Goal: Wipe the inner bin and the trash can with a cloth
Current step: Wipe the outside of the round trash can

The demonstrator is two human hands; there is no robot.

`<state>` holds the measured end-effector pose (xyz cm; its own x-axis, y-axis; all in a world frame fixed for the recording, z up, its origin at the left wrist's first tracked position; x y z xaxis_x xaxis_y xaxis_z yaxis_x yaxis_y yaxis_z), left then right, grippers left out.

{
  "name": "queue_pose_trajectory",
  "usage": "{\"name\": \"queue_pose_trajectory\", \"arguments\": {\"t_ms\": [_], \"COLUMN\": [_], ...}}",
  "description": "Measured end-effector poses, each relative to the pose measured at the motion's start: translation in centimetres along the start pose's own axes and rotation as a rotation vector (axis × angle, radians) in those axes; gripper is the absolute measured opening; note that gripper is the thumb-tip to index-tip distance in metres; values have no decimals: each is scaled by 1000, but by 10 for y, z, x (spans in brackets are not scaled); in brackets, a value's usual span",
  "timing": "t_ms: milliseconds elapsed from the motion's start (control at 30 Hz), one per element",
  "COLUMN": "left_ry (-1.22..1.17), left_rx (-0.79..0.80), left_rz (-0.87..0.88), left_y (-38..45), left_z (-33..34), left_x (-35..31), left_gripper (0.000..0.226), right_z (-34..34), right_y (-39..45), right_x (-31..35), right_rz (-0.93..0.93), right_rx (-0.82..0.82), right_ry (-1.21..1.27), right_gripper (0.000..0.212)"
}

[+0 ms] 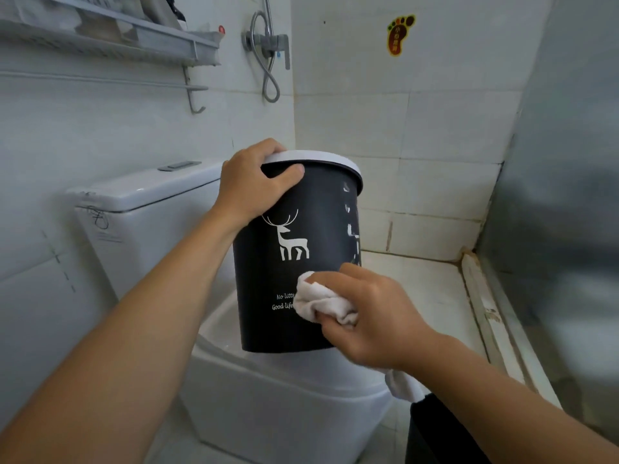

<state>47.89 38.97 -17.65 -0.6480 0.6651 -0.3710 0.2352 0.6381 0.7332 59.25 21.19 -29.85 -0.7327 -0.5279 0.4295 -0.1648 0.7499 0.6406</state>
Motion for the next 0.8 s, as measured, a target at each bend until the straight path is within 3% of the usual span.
{"name": "queue_pose_trajectory", "arguments": {"t_ms": [133,333,433,533,667,733,800], "left_ry": [28,67,109,110,124,112,92], "left_rx": [-12,-9,-15,-5,-2,-11,-19], "left_rz": [-90,-18,-17,-26,-72,-96,-122], "left_y": [2,-1,0,4,7,7,6], "left_z": [-3,2,5,7,8,7,5], "left_x": [23,5,0,1,11,16,19], "left_gripper": [24,28,32,32,29,31,33], "right_z": [8,-36,-40,-29,-2,10,9], "right_y": [-6,17,19,13,2,-1,0], "right_x": [-3,-32,-36,-26,-4,4,7], "right_rz": [19,161,213,162,48,16,11], "right_rx": [82,-266,-345,-262,30,151,154], "right_ry": [23,38,3,6,-59,-93,-79], "right_gripper": [31,23,22,26,38,30,24]}}
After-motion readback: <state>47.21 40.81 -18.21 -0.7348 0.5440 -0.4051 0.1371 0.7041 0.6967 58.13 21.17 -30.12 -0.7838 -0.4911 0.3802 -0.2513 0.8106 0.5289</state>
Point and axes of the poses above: each hand's wrist, its own y-axis towards the middle knuckle, its own z-axis out of the palm, x = y × z, the point moved 10 cm from there along y, towards the middle knuckle, and after that the axes turned 14 degrees about y, right-handed, at the moved point
